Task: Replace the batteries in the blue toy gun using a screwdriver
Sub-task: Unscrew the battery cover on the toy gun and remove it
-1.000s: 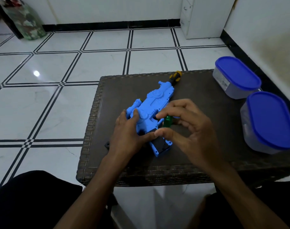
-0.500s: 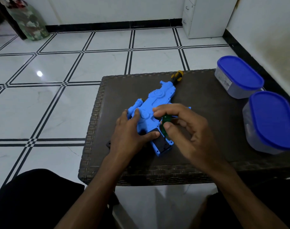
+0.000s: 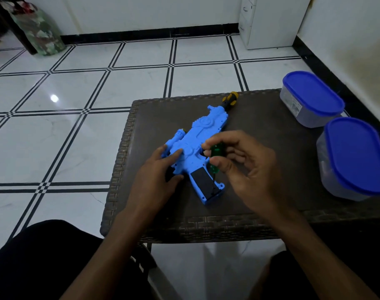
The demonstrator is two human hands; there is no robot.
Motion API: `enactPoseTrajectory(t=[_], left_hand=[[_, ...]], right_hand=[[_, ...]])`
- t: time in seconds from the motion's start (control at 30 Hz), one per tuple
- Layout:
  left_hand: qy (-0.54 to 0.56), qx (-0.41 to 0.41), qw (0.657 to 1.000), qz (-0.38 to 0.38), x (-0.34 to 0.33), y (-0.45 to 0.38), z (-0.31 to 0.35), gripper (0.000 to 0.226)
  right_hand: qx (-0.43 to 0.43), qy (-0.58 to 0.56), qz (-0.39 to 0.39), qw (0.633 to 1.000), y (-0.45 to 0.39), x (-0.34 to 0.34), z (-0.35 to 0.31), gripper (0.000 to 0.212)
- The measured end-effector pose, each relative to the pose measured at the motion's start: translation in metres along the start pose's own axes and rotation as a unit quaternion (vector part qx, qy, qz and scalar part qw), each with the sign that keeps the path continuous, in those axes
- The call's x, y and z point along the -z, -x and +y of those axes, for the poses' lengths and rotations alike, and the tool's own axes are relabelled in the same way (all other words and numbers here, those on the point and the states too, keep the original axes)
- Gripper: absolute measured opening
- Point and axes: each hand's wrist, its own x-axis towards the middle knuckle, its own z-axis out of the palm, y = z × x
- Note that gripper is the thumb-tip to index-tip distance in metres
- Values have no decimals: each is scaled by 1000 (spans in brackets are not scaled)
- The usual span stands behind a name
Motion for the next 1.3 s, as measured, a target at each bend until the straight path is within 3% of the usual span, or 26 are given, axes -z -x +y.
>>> enactPoseTrajectory(t=[0.17,0.7,0.83,1.03,1.2,1.3], left_hand=[[-77,-1,996,43,-6,3,7,60],[-90,15,994,56,-3,-25,8,52],[-41,49,996,59,-6,-25,8,69],[-50,59,997,32,-18,-31,9,101],[-53,66,996,3,-16,-39,9,82],[-39,80,996,-3,-14,-40,12,88]], right_hand=[[-18,-33,-24,999,-4,1,3,31],[-10,-36,-65,997,-39,1,18,39],[-26,-51,-95,994,-41,5,20,37],[-18,-44,-57,997,-29,7,14,18],[-2,-25,-12,1000,-32,3,17,19],[-2,-47,-34,998,-31,3,16,33]])
